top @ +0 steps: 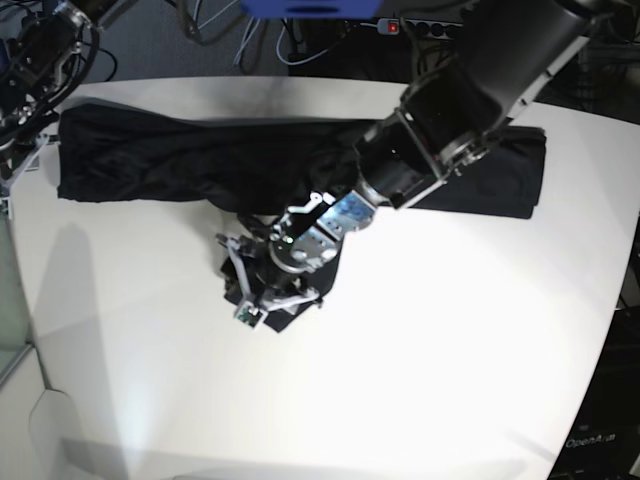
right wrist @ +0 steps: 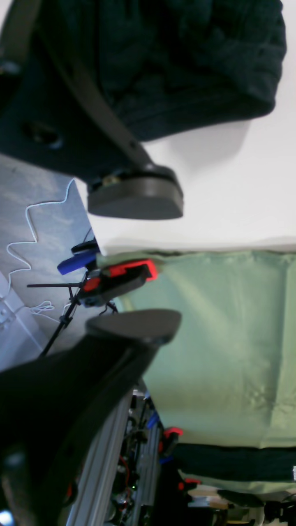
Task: Fold the T-shirt properly
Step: 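Grasp the sleeve cuff with the left gripper and drag it onto the band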
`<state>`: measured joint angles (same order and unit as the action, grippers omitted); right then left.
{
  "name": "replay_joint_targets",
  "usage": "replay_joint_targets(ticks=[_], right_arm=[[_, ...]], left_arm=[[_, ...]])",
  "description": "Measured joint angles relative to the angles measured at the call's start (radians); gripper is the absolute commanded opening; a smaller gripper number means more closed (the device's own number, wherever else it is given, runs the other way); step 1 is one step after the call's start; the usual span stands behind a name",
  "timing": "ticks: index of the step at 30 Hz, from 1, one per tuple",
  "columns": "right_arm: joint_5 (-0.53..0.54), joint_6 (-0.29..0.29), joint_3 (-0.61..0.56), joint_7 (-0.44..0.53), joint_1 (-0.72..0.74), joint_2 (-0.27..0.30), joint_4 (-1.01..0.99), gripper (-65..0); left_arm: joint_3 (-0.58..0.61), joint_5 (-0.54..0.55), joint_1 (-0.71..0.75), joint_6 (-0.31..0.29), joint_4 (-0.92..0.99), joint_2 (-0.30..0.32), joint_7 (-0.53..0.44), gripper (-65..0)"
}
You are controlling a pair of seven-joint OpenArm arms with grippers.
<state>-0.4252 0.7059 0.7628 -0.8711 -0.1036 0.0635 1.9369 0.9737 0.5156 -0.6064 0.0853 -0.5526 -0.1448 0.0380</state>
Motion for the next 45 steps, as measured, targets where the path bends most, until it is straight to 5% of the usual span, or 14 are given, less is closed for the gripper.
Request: replay_joint_targets(ticks=[7, 31, 40, 45], right_arm=[[0.0, 0.0, 0.0, 0.0, 0.0, 0.0, 0.0, -31.9], [0.0, 0.0, -0.031, 0.003, 0.003, 0.001, 0.0, -32.1], [0.0, 0.0, -0.028, 0.0, 0.0, 0.001, 0.0, -32.1], [0.0, 0.0, -0.028, 0.0, 0.001, 0.0, 0.0, -32.1]], left_arm=[[0.054, 0.075, 0.0, -0.002, 0.004, 0.0, -0.032, -32.3], [0.053, 0.077, -0.005, 0.001, 0.095, -0.005, -0.072, -33.3], [0.049, 0.077, -0.006, 0.017, 0.095, -0.004, -0.069, -64.3], [0.049, 0.079, -0.003, 0.018, 0.08, -0.001, -0.063, -65.0]])
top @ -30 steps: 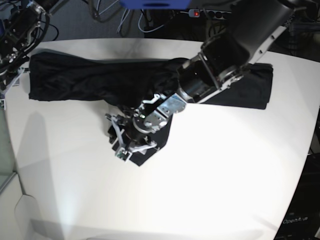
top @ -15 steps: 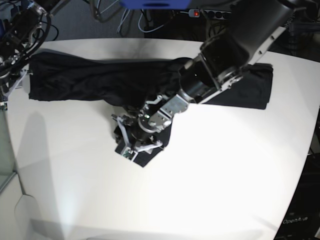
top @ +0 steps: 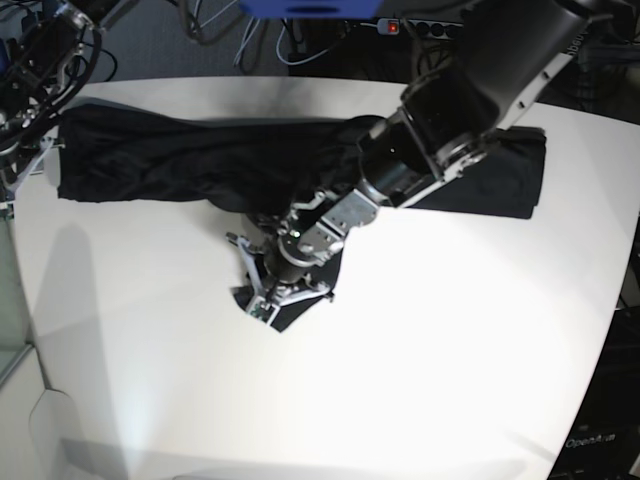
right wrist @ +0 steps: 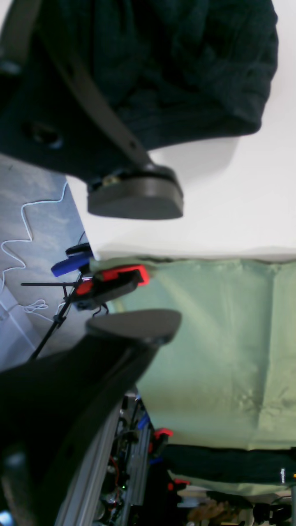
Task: Fold the T-shirt properly
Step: 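Grasp the sleeve cuff with the left gripper and drag it onto the band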
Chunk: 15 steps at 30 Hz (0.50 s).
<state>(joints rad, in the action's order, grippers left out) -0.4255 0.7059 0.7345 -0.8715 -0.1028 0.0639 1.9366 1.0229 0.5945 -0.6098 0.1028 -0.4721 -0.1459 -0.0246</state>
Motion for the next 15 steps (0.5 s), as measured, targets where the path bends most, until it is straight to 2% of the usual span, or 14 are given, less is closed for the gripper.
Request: replay_joint_targets(ticks=[2, 8, 11, 15], right_arm=[[0.0, 0.0, 0.0, 0.0, 0.0, 0.0, 0.0, -32.1], [0.0, 0.0, 0.0, 0.0, 0.004, 0.0, 0.0, -32.1], [0.0, 0.0, 0.0, 0.0, 0.005, 0.0, 0.0, -32.1], [0.0, 0.0, 0.0, 0.001, 0.005, 0.0, 0.0, -32.1]], left_arm=[[0.0, 0.005, 0.007, 0.002, -0.049, 0.007, 0.032, -65.0], [-0.001, 0.006, 0.035, -0.002, -0.201, -0.001, 0.042, -65.0], [-0.076, 0.004, 0.052, -0.001, -0.267, -0.001, 0.067, -65.0], [-0.182, 0.001, 0.106, 0.002, -0.412, 0.083, 0.154, -65.0]])
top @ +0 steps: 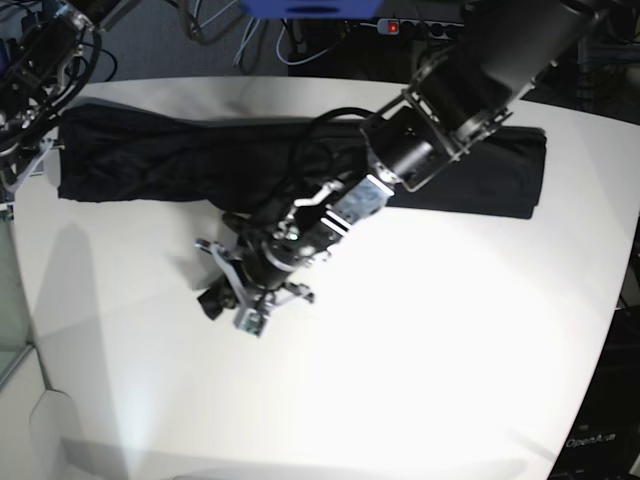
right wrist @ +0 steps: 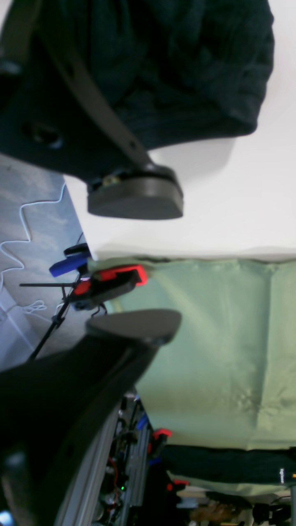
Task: Fold the T-shirt properly
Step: 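Grasp the sleeve cuff with the left gripper and drag it onto the band, then move the left gripper back to the band's end and grasp it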
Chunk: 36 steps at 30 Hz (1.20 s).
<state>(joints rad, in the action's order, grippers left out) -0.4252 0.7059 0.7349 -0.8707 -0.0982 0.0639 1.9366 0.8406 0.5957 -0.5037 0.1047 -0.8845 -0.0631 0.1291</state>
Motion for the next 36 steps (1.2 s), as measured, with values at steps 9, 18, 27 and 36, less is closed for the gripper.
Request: replay_joint_targets(ticks=[9, 18, 27, 36], right_arm=[[0.004, 0.0, -0.023, 0.003, 0.016, 0.001, 0.0, -32.1], [0.007, 0.0, -0.053, 0.002, 0.016, -0.002, -0.001, -32.1], [0.008, 0.0, -0.101, 0.003, 0.016, -0.021, -0.001, -32.1], [0.002, 0.0, -0.126, 0.0, 0.016, -0.022, -0.001, -32.1]], left_arm=[[-0.177, -0.001, 0.203, -0.003, -0.464, 0.203, 0.169, -65.0], [-0.404, -0.003, 0.454, 0.0, -0.83, 0.364, 0.274, -65.0], [-0.633, -0.001, 0.706, -0.003, -0.997, 0.441, 0.281, -65.0], [-0.835, 0.0, 0.915, -0.007, -1.046, 0.441, 0.273, -65.0]])
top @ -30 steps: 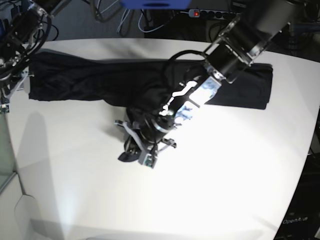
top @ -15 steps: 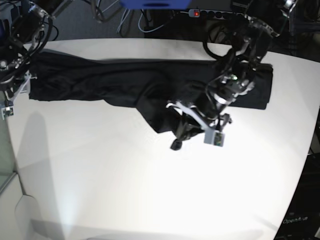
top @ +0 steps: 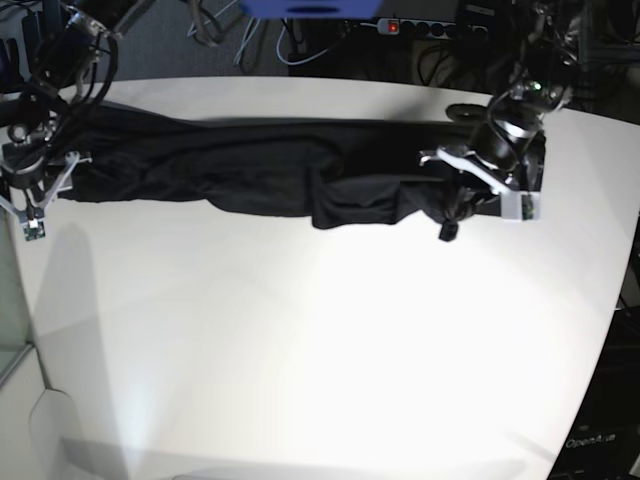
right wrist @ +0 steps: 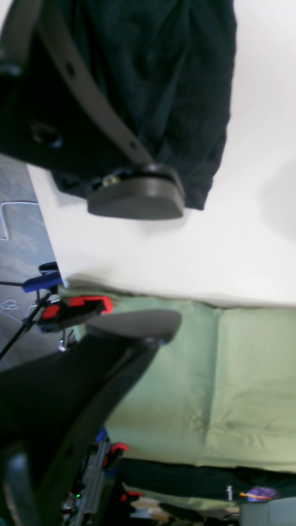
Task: Fold the T-shirt properly
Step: 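Move the left gripper back to the band's end and grasp it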
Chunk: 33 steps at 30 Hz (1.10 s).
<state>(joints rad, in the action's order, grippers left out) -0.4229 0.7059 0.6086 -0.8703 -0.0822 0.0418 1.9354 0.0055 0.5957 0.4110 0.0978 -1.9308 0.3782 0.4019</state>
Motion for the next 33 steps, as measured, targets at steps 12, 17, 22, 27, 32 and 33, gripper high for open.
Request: replay_joint_targets(ticks=[12, 17, 22, 27, 32, 33], right_arm=[[-0.002, 0.0, 0.003, 0.07, -0.002, -0.011, 0.0, -32.1], [-0.002, 0.0, 0.006, 0.069, -0.002, -0.01, 0.0, -32.1], [-0.002, 0.0, 0.005, 0.07, -0.002, -0.009, 0.0, -32.1], [-0.002, 0.0, 0.003, 0.069, -0.002, -0.009, 0.0, -32.1], [-0.002, 0.0, 0.003, 0.07, -0.002, -0.009, 0.0, -32.1], [-0.002, 0.0, 0.003, 0.07, -0.002, -0.009, 0.0, -32.1]], left_arm=[[-0.097, -0.006, 0.108, -0.013, 0.006, -0.002, -0.001, -65.0], [-0.158, -0.007, 0.16, -0.008, 0.007, -0.007, -0.002, -65.0], [-0.225, -0.006, 0.196, -0.003, 0.008, -0.01, -0.003, -65.0], [-0.282, 0.003, 0.203, -0.015, 0.032, -0.012, -0.01, -65.0], [-0.284, 0.001, 0.203, -0.126, 0.108, -0.018, -0.018, -65.0], [-0.285, -0.002, 0.198, -0.138, 0.114, -0.029, -0.037, -65.0]])
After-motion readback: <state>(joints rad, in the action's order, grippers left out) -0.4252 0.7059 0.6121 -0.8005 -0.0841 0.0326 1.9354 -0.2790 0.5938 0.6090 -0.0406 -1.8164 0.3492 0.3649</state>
